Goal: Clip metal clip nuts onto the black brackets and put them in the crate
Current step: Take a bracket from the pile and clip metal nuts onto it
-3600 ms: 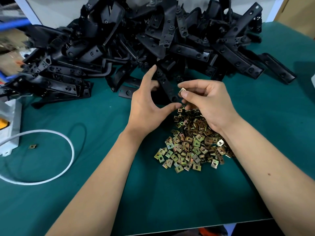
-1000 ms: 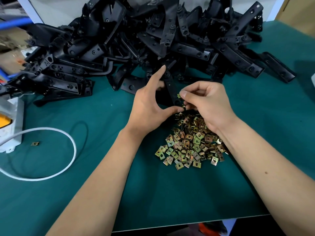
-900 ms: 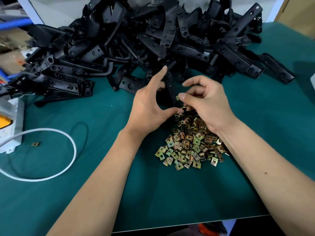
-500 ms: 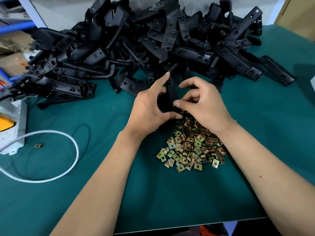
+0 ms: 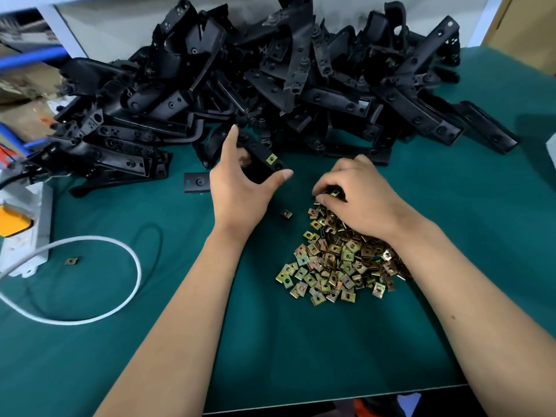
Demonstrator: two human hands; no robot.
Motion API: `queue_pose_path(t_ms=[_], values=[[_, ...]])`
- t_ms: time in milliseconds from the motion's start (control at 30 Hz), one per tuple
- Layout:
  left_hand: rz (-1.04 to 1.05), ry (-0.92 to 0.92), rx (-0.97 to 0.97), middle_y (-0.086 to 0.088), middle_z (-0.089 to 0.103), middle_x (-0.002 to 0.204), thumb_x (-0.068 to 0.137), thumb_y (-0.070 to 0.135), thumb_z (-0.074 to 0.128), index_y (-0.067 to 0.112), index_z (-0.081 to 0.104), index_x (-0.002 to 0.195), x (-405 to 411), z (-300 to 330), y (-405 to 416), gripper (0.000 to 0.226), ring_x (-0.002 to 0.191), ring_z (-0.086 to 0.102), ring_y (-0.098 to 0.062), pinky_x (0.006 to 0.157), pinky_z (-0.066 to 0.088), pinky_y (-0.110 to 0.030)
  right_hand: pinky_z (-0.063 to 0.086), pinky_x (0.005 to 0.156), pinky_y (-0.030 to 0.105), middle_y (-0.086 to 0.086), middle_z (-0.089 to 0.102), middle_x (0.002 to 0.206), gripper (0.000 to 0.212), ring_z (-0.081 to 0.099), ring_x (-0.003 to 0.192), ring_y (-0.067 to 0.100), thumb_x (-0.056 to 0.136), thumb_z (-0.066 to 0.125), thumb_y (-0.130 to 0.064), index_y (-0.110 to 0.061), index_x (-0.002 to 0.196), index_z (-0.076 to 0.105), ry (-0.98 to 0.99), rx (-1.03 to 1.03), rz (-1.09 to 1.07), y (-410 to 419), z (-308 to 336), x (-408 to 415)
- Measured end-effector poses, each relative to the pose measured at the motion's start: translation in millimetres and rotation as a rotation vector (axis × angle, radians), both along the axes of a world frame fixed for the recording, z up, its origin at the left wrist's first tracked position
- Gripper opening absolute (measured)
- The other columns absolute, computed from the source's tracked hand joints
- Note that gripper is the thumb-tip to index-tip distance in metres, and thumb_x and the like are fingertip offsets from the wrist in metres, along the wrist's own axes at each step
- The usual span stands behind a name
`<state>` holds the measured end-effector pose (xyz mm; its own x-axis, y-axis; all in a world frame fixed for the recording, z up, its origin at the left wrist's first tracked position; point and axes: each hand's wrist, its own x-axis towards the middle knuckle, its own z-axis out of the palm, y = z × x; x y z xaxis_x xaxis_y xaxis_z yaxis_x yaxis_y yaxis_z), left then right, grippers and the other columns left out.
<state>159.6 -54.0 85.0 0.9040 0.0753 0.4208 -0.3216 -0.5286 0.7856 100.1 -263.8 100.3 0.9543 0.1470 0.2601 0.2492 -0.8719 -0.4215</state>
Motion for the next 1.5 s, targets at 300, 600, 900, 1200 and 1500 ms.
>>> queue_pose_path(t_ms=[300, 600, 900, 1200, 1500], values=[[0.014, -0.007, -0.001, 0.015, 0.06, 0.111, 0.067, 0.05, 0.093, 0.021, 0.034, 0.159, 0.0, -0.6, -5.2, 0.113, 0.106, 0.054, 0.002, 0.084, 0.033, 0.007, 0.039, 0.096, 0.042, -0.006, 0.056, 0.111, 0.034, 0.038, 0.113, 0.02, 0.092, 0.067, -0.052, -0.036, 0.122, 0.072, -0.042, -0.11, 0.113, 31.9, 1.6, -6.7], [-0.003, -0.009, -0.032, 0.015, 0.061, 0.11, 0.066, 0.048, 0.094, 0.017, 0.036, 0.158, 1.0, -3.3, -4.9, 0.113, 0.106, 0.055, 0.002, 0.086, 0.033, 0.007, 0.039, 0.095, 0.041, -0.012, 0.053, 0.098, 0.02, 0.035, 0.1, 0.01, 0.094, 0.071, -0.039, -0.027, 0.11, 0.074, 0.043, -0.124, 0.212, 43.1, 5.0, -2.8], [-0.22, -0.052, -0.012, 0.007, 0.07, 0.121, 0.066, 0.043, 0.095, 0.022, 0.035, 0.158, -5.0, 2.3, -4.0, 0.112, 0.119, 0.061, -0.003, 0.108, 0.044, -0.019, 0.053, 0.068, 0.025, -0.001, 0.074, 0.076, 0.017, 0.065, 0.07, 0.011, 0.104, 0.06, -0.016, -0.015, 0.099, 0.076, -0.072, 0.738, -0.037, 13.5, 8.7, -5.0], [-0.415, -0.117, 0.108, 0.014, 0.069, 0.118, 0.063, 0.032, 0.098, 0.026, 0.036, 0.158, -9.6, 1.1, -9.8, 0.114, 0.121, 0.058, 0.005, 0.109, 0.035, -0.009, 0.056, 0.079, 0.022, -0.001, 0.08, 0.09, 0.019, 0.077, 0.089, 0.015, 0.088, 0.078, -0.011, -0.021, 0.103, 0.075, -0.03, 0.959, -0.091, 5.1, -0.1, 4.1], [-0.492, -0.13, 0.151, 0.006, 0.07, 0.124, 0.063, 0.028, 0.098, 0.027, 0.035, 0.159, -12.9, 2.4, -13.3, 0.115, 0.125, 0.059, -0.001, 0.113, 0.037, -0.017, 0.058, 0.078, 0.023, -0.001, 0.08, 0.089, 0.018, 0.076, 0.081, 0.016, 0.087, 0.078, -0.008, -0.02, 0.099, 0.08, -0.105, 0.977, -0.089, 6.0, 2.1, 3.9]])
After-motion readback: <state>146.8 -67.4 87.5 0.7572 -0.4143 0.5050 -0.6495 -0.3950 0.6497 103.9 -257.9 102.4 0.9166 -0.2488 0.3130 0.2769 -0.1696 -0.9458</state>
